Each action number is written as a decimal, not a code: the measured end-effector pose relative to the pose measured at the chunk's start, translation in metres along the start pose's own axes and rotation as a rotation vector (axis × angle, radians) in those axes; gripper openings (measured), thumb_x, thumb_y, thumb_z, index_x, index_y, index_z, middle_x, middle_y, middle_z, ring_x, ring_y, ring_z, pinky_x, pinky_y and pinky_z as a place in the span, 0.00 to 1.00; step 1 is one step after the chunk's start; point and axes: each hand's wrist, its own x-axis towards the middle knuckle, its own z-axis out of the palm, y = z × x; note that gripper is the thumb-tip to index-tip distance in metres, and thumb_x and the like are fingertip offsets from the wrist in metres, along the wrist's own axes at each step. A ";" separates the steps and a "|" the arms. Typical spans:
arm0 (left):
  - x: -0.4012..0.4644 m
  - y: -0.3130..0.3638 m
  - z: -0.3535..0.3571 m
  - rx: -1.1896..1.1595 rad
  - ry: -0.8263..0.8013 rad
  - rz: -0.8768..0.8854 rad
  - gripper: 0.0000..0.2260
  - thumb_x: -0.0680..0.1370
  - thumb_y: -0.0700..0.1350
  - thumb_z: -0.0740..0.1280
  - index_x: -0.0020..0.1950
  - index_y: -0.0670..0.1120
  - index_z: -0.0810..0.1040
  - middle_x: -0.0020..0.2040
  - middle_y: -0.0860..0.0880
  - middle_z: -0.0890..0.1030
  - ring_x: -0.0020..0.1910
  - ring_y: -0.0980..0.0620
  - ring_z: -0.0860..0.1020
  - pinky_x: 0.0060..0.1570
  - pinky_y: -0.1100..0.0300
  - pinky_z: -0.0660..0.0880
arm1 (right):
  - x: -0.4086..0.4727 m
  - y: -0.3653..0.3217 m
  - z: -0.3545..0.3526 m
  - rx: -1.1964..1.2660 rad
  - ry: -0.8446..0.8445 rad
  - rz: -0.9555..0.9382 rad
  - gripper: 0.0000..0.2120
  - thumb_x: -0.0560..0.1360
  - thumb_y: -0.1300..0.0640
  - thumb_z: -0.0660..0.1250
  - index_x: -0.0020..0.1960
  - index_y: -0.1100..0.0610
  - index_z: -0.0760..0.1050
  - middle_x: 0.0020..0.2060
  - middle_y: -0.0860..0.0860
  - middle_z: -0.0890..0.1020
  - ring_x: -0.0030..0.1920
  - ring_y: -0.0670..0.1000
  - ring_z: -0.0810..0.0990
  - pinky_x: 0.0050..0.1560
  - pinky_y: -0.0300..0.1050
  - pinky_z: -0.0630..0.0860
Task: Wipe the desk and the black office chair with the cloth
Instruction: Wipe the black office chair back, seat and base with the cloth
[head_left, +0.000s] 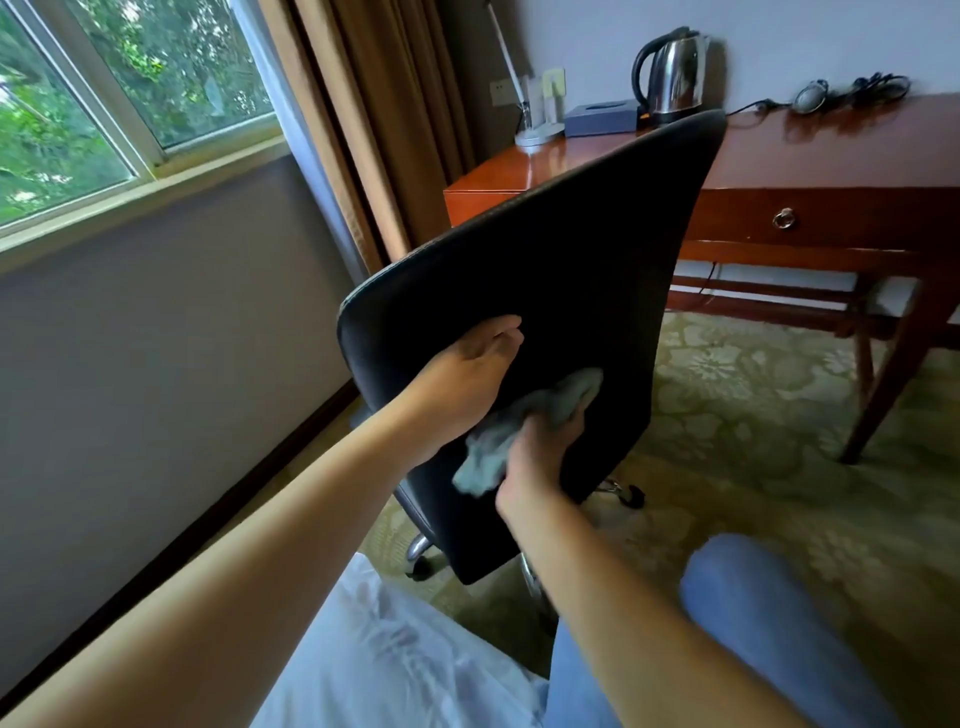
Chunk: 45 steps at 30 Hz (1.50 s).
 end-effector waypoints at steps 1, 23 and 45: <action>0.001 0.000 -0.001 -0.003 0.004 0.005 0.11 0.69 0.68 0.59 0.50 0.76 0.74 0.62 0.61 0.80 0.63 0.58 0.77 0.70 0.54 0.69 | -0.010 0.030 -0.003 -0.072 -0.005 0.083 0.24 0.81 0.57 0.62 0.75 0.43 0.63 0.63 0.51 0.77 0.56 0.54 0.83 0.59 0.56 0.80; 0.022 0.023 0.021 -0.023 -0.076 -0.048 0.18 0.65 0.69 0.60 0.53 0.69 0.74 0.68 0.58 0.76 0.68 0.54 0.73 0.74 0.51 0.64 | -0.029 0.038 -0.007 -0.217 0.045 0.127 0.30 0.80 0.59 0.65 0.78 0.46 0.59 0.74 0.56 0.69 0.70 0.60 0.72 0.72 0.59 0.68; 0.048 0.031 0.029 0.004 -0.184 -0.081 0.23 0.85 0.56 0.54 0.79 0.51 0.62 0.78 0.52 0.65 0.77 0.50 0.62 0.78 0.47 0.55 | -0.053 0.042 -0.005 -0.147 0.073 0.122 0.30 0.80 0.64 0.64 0.78 0.51 0.60 0.72 0.61 0.70 0.67 0.60 0.75 0.65 0.45 0.71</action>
